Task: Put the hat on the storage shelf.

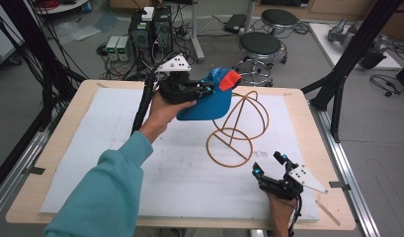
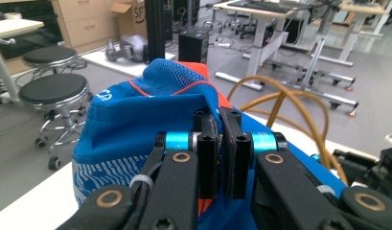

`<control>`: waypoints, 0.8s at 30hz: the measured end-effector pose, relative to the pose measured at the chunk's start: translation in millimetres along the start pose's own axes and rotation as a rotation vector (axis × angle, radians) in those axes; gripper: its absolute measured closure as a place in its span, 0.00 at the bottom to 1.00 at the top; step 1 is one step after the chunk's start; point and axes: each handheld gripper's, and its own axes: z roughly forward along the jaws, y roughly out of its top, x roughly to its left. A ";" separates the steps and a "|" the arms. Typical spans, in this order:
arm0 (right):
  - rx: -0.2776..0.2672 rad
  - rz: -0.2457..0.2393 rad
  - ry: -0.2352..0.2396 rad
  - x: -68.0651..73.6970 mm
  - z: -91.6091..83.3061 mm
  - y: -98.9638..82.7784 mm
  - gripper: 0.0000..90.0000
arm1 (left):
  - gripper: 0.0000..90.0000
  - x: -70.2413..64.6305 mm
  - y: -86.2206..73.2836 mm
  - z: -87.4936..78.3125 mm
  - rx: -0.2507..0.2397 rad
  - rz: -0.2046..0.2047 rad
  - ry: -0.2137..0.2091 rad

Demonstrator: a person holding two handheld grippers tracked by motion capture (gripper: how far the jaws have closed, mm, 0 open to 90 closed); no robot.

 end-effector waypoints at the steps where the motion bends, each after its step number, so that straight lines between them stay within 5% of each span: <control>1: -0.002 -0.004 0.000 -0.3 0.1 0.0 0.11 | 0.95 -1.7 1.3 0.8 -0.002 0.005 -0.003; 16: -0.005 0.000 0.000 -0.1 0.3 -0.1 0.11 | 0.95 -29.5 26.7 12.9 -0.018 0.069 -0.047; 24: -0.007 0.000 0.002 0.0 -0.1 -0.2 0.11 | 0.95 -42.9 30.1 28.5 -0.018 0.068 -0.076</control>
